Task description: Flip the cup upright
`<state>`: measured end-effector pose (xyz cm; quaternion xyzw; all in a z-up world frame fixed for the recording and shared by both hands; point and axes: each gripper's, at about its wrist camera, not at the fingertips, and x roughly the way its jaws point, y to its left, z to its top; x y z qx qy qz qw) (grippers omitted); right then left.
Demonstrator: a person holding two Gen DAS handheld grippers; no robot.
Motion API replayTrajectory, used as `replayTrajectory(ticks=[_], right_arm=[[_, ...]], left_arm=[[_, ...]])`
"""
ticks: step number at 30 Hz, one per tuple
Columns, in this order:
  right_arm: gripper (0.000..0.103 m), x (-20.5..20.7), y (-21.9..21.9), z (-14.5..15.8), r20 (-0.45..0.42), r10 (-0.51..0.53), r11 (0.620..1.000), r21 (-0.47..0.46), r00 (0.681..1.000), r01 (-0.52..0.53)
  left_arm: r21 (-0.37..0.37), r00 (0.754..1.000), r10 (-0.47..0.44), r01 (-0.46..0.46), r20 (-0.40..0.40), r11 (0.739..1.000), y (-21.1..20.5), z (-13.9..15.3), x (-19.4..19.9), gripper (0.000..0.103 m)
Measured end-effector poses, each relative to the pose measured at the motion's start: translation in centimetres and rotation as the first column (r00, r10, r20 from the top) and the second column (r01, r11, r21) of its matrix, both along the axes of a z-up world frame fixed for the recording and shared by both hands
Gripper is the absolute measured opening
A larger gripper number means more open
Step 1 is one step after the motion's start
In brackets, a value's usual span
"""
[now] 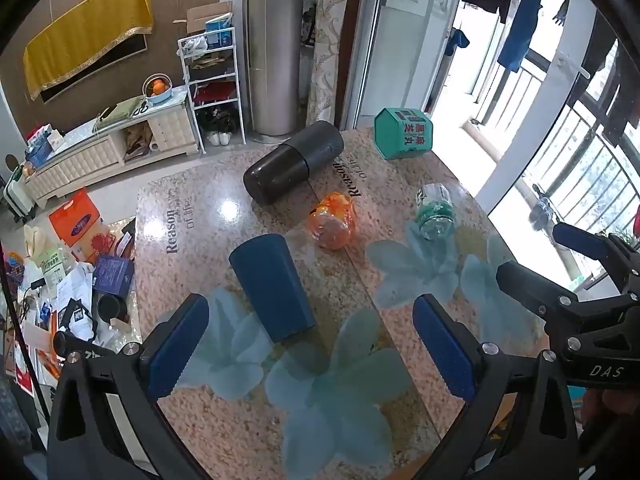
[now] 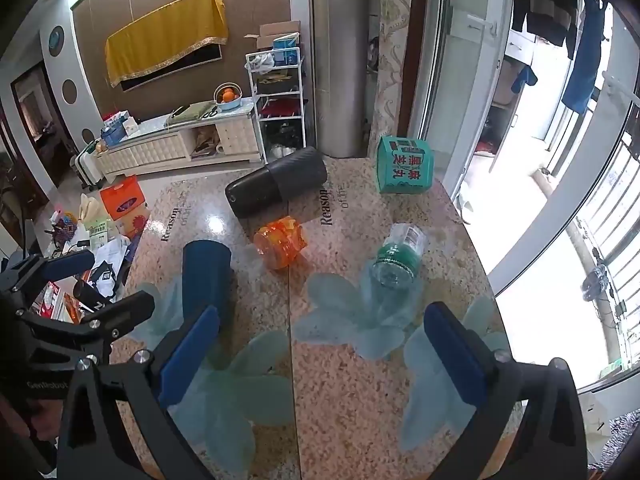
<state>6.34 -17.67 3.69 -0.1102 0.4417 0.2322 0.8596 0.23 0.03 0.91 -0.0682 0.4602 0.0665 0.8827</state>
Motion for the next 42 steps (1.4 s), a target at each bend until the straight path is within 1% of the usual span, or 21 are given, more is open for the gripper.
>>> replayTrajectory(ticks=[21, 26, 32, 37, 40, 42], right_arm=[[0.103, -0.1, 0.2, -0.2, -0.014, -0.005, 1.000, -0.005, 1.000, 0.005], [0.103, -0.1, 0.2, -0.1, -0.016, -0.003, 1.000, -0.004, 1.000, 0.003], [0.103, 0.1, 0.3, -0.3, -0.036, -0.004, 1.000, -0.003, 0.999, 0.004], [0.103, 1.9, -0.1, -0.2, -0.054, -0.028, 1.000, -0.001, 0.998, 0.028], [0.103, 4.2, -0.4, -0.8, -0.111, -0.033, 0.999, 0.016, 0.993, 0.035], [0.103, 6.1, -0.3, -1.6, -0.144, -0.042, 0.999, -0.007, 0.989, 0.042]], left_arm=[[-0.005, 1.000, 0.000, 0.000, -0.005, 1.000, -0.2, -0.3, -0.1, 0.102], [-0.011, 1.000, -0.005, 0.005, -0.003, 1.000, 0.1, -0.8, -0.4, 0.102], [-0.021, 1.000, -0.015, 0.015, -0.010, 1.000, 0.3, -0.9, -0.4, 0.102], [-0.035, 1.000, 0.006, -0.007, -0.023, 0.999, 0.5, -1.4, -0.1, 0.102], [-0.043, 0.999, 0.023, -0.024, -0.026, 0.999, 0.8, -1.9, 0.0, 0.102], [-0.041, 0.999, 0.037, -0.038, -0.036, 0.998, 0.8, -2.2, 0.1, 0.102]])
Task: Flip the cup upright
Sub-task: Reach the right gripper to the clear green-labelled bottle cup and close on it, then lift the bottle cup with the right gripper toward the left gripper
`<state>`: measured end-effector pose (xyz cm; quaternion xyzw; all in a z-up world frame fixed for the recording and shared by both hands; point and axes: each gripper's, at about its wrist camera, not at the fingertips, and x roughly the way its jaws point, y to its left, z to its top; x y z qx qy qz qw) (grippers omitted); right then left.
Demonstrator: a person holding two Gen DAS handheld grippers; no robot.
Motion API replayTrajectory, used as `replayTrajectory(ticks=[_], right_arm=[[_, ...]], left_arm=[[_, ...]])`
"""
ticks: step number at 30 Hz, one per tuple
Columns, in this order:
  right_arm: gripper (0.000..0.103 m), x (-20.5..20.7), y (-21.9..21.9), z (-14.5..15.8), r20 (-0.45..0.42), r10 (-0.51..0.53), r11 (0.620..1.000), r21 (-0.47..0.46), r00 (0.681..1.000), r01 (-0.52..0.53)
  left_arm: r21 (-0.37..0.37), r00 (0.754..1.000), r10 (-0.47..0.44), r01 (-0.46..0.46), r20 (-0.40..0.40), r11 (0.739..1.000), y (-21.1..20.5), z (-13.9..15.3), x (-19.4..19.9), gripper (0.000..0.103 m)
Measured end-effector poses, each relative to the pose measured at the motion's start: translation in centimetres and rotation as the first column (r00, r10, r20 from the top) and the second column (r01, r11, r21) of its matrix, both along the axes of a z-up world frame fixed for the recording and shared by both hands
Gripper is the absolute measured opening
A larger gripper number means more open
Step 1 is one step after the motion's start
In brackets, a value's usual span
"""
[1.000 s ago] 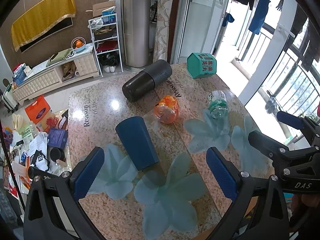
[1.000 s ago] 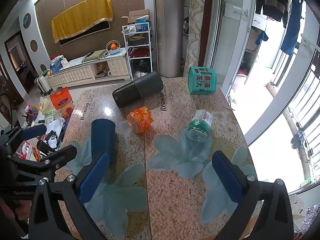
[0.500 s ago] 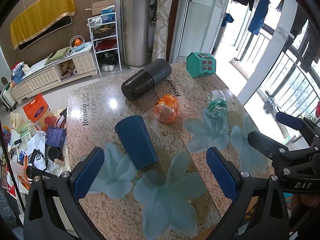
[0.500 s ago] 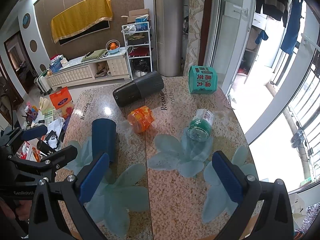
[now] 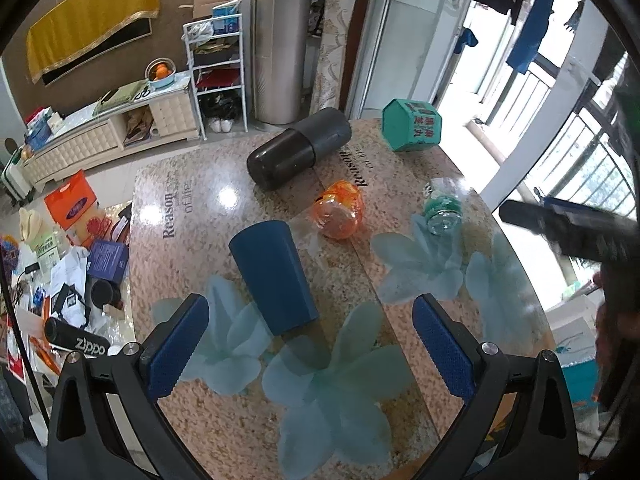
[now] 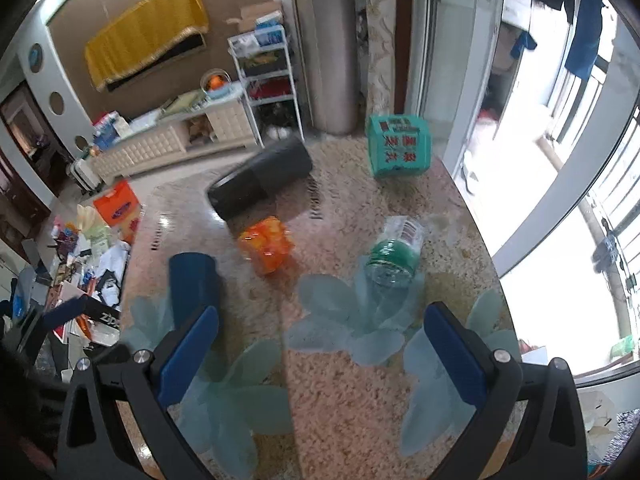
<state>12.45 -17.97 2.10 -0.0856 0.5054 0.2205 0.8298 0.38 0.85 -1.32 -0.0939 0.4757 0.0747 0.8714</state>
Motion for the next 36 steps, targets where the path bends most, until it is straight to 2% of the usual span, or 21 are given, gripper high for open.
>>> replayTrajectory(ticks=[5, 9, 11, 13, 16, 22, 24, 26, 27, 32, 36], right_arm=[[0.103, 4.5, 0.7, -2.1, -0.065, -0.001, 0.997, -0.071, 0.998, -0.004], [0.103, 8.8, 1.0, -5.0, -0.195, -0.022, 0.995, -0.096, 0.981, 0.004], [0.103, 10.6, 1.2, -6.4, -0.229, -0.039, 0.991, -0.134, 0.973, 0.008], [0.103, 12.7, 1.2, -8.3, -0.301, -0.059, 0.988, -0.153, 0.952, 0.013], [0.103, 15.2, 0.5, -11.2, -0.411, -0.117, 0.987, -0.151, 0.904, 0.059], [0.103, 17.4, -0.4, -14.3, -0.490, -0.182, 0.973, -0.215, 0.853, 0.084], [0.094, 17.6, -0.9, -15.4, -0.545, -0.201, 0.974, -0.203, 0.814, 0.105], [0.069, 17.5, -1.3, -16.0, -0.579, -0.211, 0.972, -0.206, 0.787, 0.110], [0.067, 17.4, -1.4, -16.1, -0.583, -0.210, 0.972, -0.210, 0.785, 0.103], [0.065, 16.9, -1.8, -16.1, -0.583, -0.183, 0.977, -0.199, 0.792, 0.079], [0.065, 15.1, -1.4, -16.0, -0.595, -0.138, 0.987, -0.148, 0.792, 0.060]], left_arm=[[-0.022, 0.999, 0.032, -0.033, -0.029, 0.999, 0.0, -0.9, 0.7, 0.102], [-0.028, 0.997, 0.060, -0.062, -0.050, 0.998, -0.1, -1.6, 1.2, 0.102], [-0.042, 0.995, 0.067, -0.070, -0.068, 0.997, 0.0, -2.2, 1.5, 0.102], [-0.042, 0.994, 0.071, -0.075, -0.084, 0.996, -0.2, -2.7, 1.8, 0.102], [-0.042, 0.991, 0.087, -0.092, -0.104, 0.995, -0.2, -3.4, 2.1, 0.102], [-0.049, 0.981, 0.139, -0.146, -0.137, 0.988, 0.5, -4.4, 2.6, 0.102], [-0.043, 0.979, 0.153, -0.160, -0.137, 0.986, 0.7, -4.4, 2.6, 0.102], [-0.041, 0.977, 0.161, -0.168, -0.136, 0.985, 0.8, -4.4, 2.6, 0.102], [-0.040, 0.977, 0.165, -0.172, -0.138, 0.984, 0.9, -4.5, 2.6, 0.102], [-0.043, 0.975, 0.173, -0.181, -0.142, 0.983, 1.2, -4.5, 2.4, 0.102], [-0.047, 0.974, 0.176, -0.185, -0.143, 0.982, 1.5, -4.5, 1.9, 0.102]])
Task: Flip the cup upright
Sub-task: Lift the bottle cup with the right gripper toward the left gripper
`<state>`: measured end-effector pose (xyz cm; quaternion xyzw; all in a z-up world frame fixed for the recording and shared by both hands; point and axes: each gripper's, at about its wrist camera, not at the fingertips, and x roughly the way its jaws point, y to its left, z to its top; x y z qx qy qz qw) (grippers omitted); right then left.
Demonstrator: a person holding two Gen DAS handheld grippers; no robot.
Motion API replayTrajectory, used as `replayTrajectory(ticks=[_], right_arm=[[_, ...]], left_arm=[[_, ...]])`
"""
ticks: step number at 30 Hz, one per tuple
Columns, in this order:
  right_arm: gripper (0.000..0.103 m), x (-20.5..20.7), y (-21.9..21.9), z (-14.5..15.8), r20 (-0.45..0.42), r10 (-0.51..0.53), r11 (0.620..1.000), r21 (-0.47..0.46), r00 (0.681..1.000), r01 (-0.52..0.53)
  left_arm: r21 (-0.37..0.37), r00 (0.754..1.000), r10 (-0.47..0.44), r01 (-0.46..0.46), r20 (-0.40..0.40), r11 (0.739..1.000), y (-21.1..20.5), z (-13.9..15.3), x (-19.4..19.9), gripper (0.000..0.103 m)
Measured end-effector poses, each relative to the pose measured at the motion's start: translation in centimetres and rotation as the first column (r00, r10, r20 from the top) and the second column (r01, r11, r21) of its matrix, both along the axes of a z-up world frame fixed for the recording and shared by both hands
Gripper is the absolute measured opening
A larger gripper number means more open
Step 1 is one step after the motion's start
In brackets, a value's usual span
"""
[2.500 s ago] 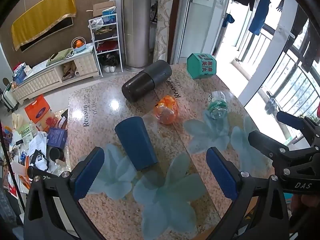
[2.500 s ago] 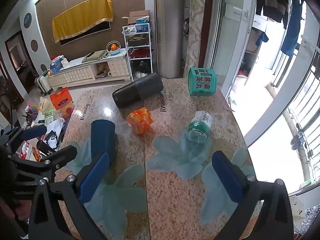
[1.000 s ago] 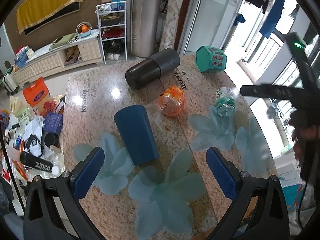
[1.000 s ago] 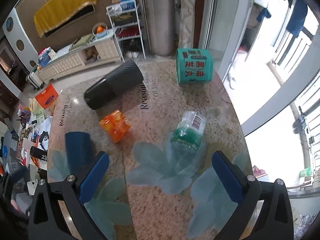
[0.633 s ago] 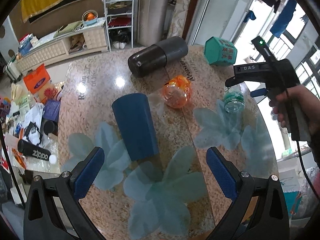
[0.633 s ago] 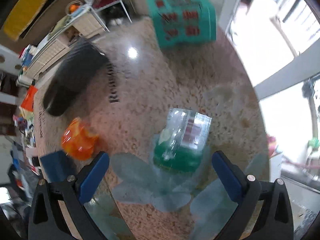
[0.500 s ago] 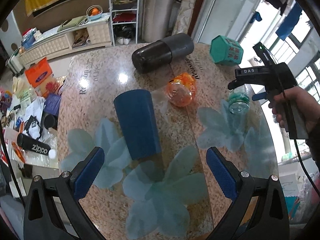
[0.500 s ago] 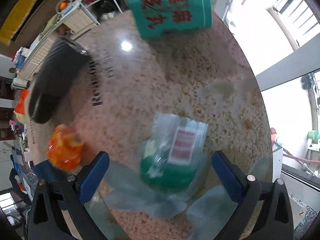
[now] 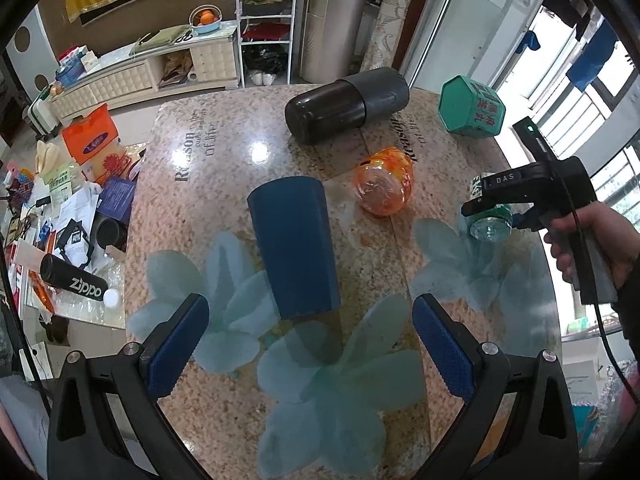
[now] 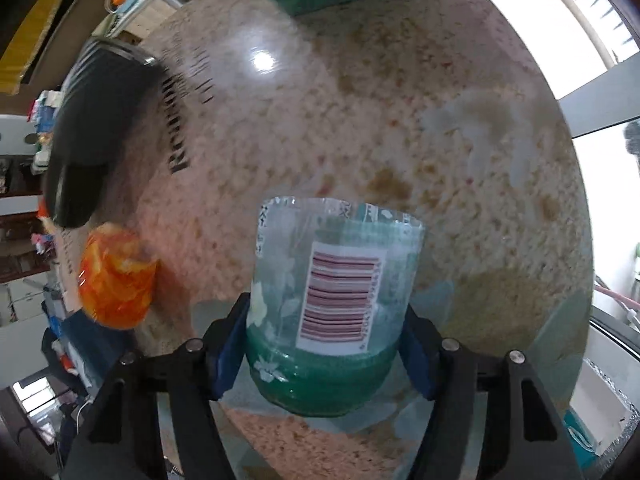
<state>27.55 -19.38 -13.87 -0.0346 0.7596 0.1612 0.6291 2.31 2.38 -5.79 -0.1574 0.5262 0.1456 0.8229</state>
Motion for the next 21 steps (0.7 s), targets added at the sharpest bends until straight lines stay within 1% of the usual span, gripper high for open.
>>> replayTrajectory(ticks=[5, 11, 13, 14, 16, 19, 21], right_arm=[[0.065, -3.8, 0.8, 2.2, 0.027, 0.034, 0.997, 0.067, 0.999, -0.036], [0.065, -11.1, 1.8, 4.0, 0.046, 0.109, 0.985, 0.132, 0.993, -0.115], [0.065, -13.4, 2.4, 3.9, 0.052, 0.156, 0.979, 0.127, 0.986, -0.162], [0.065, -14.6, 2.7, 4.3, 0.055, 0.183, 0.975, 0.115, 0.982, -0.188], [0.065, -17.0, 3.2, 3.9, 0.057, 0.224, 0.969, 0.091, 0.973, -0.228], [0.065, -20.2, 3.5, 2.9, 0.050, 0.261, 0.962, 0.071, 0.964, -0.264], [0.065, -21.1, 4.0, 2.6, 0.042, 0.276, 0.959, 0.062, 0.960, -0.278]], left_arm=[[-0.004, 1.000, -0.003, 0.003, -0.003, 1.000, 0.5, -0.2, -0.9, 0.102], [-0.013, 1.000, -0.011, 0.011, -0.013, 1.000, 0.7, -0.6, -2.3, 0.102], [-0.016, 1.000, -0.022, 0.021, -0.021, 1.000, 0.6, -1.0, -2.7, 0.102], [-0.017, 0.999, -0.026, 0.026, -0.029, 1.000, 0.6, -1.2, -2.8, 0.102], [-0.026, 0.998, -0.036, 0.034, -0.045, 0.999, 0.5, -1.5, -3.2, 0.102], [-0.034, 0.997, -0.054, 0.053, -0.058, 0.998, 0.2, -1.8, -3.8, 0.102], [-0.037, 0.996, -0.068, 0.066, -0.064, 0.997, 0.0, -2.0, -4.2, 0.102]])
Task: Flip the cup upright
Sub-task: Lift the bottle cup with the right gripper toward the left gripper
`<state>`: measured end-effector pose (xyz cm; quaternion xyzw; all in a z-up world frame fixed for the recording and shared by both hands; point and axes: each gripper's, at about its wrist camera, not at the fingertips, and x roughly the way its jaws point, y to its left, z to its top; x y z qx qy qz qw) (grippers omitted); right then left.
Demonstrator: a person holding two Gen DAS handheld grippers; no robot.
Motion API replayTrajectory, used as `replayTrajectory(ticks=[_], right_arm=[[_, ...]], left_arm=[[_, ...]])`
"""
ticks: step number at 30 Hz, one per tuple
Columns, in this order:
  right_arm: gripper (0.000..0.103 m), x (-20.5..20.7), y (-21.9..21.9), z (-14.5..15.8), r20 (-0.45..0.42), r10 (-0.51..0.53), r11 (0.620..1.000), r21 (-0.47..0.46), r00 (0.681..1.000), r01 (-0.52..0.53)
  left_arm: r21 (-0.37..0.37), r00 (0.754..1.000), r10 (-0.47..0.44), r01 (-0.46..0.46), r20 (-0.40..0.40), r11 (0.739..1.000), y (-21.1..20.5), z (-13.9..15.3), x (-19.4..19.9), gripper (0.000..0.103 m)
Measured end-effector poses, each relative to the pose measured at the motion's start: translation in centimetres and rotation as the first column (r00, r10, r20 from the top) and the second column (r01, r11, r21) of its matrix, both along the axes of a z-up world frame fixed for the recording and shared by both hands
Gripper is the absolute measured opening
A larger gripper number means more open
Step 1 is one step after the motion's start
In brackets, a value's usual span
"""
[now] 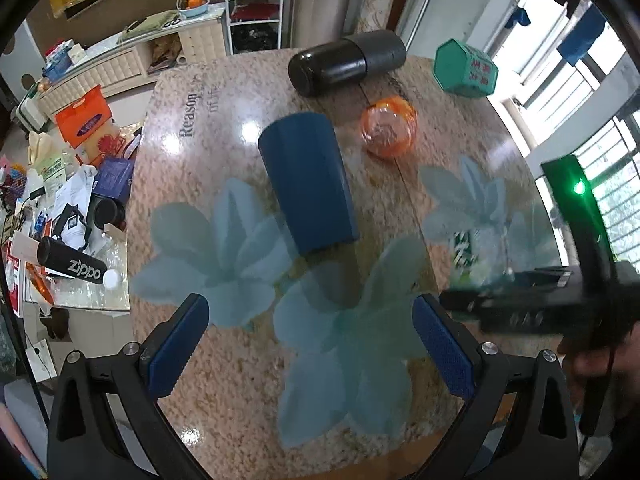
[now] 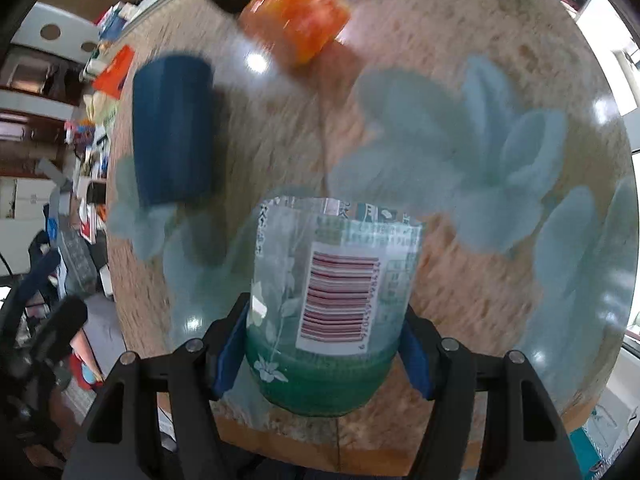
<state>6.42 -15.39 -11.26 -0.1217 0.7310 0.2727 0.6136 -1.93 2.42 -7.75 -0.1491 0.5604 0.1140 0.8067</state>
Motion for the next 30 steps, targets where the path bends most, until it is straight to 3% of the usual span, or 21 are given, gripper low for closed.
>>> replayTrajectory(ticks=[8, 16, 19, 22, 26, 30], right_arm=[[0.065, -3.3, 3.3, -2.3, -0.005, 0.043, 0.997, -0.068, 0.999, -0.043], [0.066, -0.7, 5.2, -3.6, 0.011, 0.065, 0.992, -0.108, 0.998, -0.064], [0.066, -1.7, 5.5, -3.9, 0.012, 0.073, 0.990, -0.120, 0.997, -0.071], [0.087, -1.7, 5.4, -4.0, 0.007, 0.066, 0.991, -0.120, 0.998, -0.065], [0.098, -1.8, 5.5, -4.6, 0.010, 0.057, 0.992, -0.113, 0.998, -0.056], [0.101, -1.3, 5.1, -3.5, 0.016, 0.054, 0.994, -0.100, 0.998, -0.053]], left_arm=[[-0.011, 0.999, -0.030, 0.030, -0.021, 0.999, -0.3, -0.7, -0.7, 0.102], [-0.019, 0.999, -0.026, 0.025, -0.033, 0.999, 0.4, -1.1, -1.3, 0.102], [-0.022, 0.999, -0.024, 0.023, -0.036, 0.999, 0.6, -1.1, -1.4, 0.102], [-0.019, 0.999, -0.023, 0.022, -0.034, 1.000, 0.7, -1.1, -1.6, 0.102], [-0.022, 0.999, -0.019, 0.019, -0.027, 1.000, 1.1, -1.1, -2.0, 0.102], [-0.020, 0.999, -0.023, 0.022, -0.022, 1.000, 1.3, -0.9, -2.4, 0.102]])
